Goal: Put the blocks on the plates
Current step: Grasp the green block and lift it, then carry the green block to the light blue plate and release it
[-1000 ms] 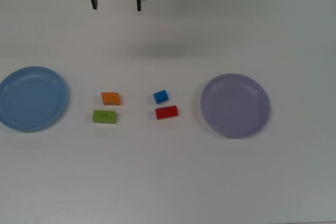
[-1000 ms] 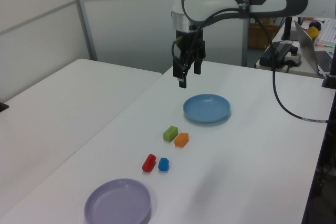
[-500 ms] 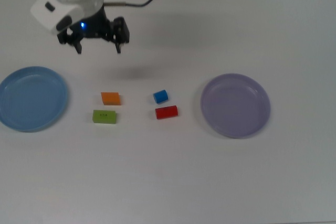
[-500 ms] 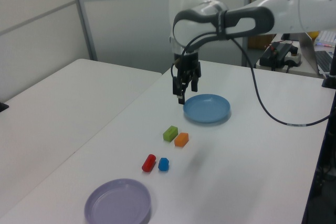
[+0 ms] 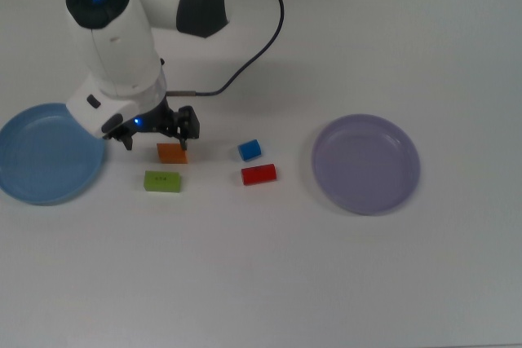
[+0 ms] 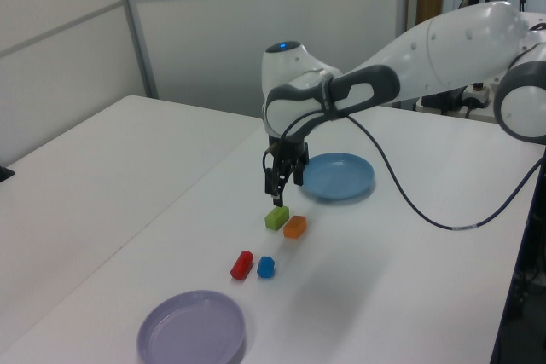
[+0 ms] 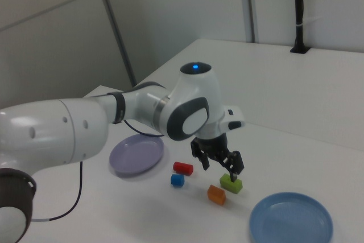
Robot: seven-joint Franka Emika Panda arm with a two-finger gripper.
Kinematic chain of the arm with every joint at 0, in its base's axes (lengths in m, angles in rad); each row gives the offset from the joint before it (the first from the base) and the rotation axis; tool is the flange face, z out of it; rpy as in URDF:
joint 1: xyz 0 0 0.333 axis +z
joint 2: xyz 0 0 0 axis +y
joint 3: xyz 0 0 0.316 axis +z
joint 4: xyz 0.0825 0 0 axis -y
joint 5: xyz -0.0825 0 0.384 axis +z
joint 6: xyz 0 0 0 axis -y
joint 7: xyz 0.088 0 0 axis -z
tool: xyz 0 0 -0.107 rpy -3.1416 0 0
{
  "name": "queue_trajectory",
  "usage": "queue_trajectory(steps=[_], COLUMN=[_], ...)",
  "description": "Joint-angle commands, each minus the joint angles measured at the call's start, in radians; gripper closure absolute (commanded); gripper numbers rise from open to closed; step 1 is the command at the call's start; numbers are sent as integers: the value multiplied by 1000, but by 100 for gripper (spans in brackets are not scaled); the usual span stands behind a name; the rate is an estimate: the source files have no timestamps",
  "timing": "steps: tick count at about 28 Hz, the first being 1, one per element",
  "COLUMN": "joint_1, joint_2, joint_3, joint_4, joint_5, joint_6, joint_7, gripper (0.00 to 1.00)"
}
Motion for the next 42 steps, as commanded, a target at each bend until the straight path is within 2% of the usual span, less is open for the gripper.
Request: queue_trajectory(steps=[1, 11, 15, 16, 17, 18, 23, 29, 34, 42], joint_1=[3, 16, 20, 20, 19, 19, 20, -1, -75, -197], joint_2=[55, 133, 144, 144, 143, 143, 136, 72, 6, 18], joint_3=[-3, 1, 1, 1, 1, 1, -2, -5, -5, -5], joint_4=[7, 10, 10, 10, 10, 10, 10, 13, 18, 18], joint_5=[7, 8, 7, 7, 8, 8, 4, 5, 5, 1], joint_6=[81, 219, 242, 242, 241, 241, 235, 193, 164, 178], joint_7=[-10, 13, 41, 46, 53, 55, 53, 55, 46, -25], gripper=[0, 0, 1, 9, 29, 38, 72, 73, 73, 72])
